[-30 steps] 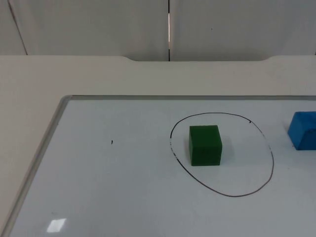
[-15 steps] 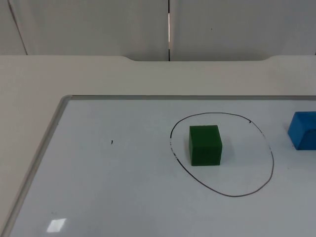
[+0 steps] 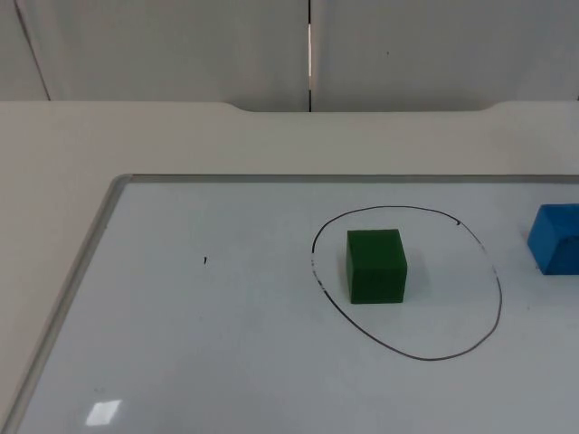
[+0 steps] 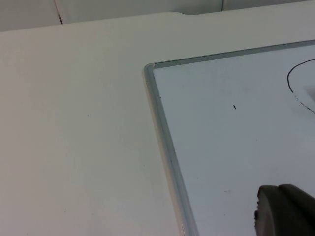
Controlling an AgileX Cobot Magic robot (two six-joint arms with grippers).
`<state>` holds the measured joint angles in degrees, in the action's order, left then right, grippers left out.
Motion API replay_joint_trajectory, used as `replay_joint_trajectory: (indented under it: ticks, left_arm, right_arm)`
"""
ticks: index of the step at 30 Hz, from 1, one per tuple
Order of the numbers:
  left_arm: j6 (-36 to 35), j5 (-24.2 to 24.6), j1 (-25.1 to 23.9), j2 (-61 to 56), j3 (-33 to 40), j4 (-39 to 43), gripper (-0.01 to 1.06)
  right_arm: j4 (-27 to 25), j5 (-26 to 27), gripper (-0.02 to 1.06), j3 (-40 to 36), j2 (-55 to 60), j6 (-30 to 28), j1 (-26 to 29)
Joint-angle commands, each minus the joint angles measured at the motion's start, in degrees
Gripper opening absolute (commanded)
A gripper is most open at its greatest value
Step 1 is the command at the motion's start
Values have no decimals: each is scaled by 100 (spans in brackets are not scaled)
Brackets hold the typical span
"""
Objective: Push the two cubes into the marked area.
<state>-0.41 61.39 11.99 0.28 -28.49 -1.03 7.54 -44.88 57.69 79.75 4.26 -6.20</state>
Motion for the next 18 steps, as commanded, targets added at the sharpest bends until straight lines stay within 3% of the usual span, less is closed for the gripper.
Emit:
replay_joint_trajectory:
  ticks: [1,5,18]
  left_arm:
    - [6,18,-8,-28,20,38,0]
    - [6,18,-8,-28,20,38,0]
    - [6,18,-8,-28,20,38,0]
  right_arm:
    - [163,130,0,58,95,164,41]
    - [457,298,0,58,418,436,53]
    - [369,542,0,58,1074,514,499]
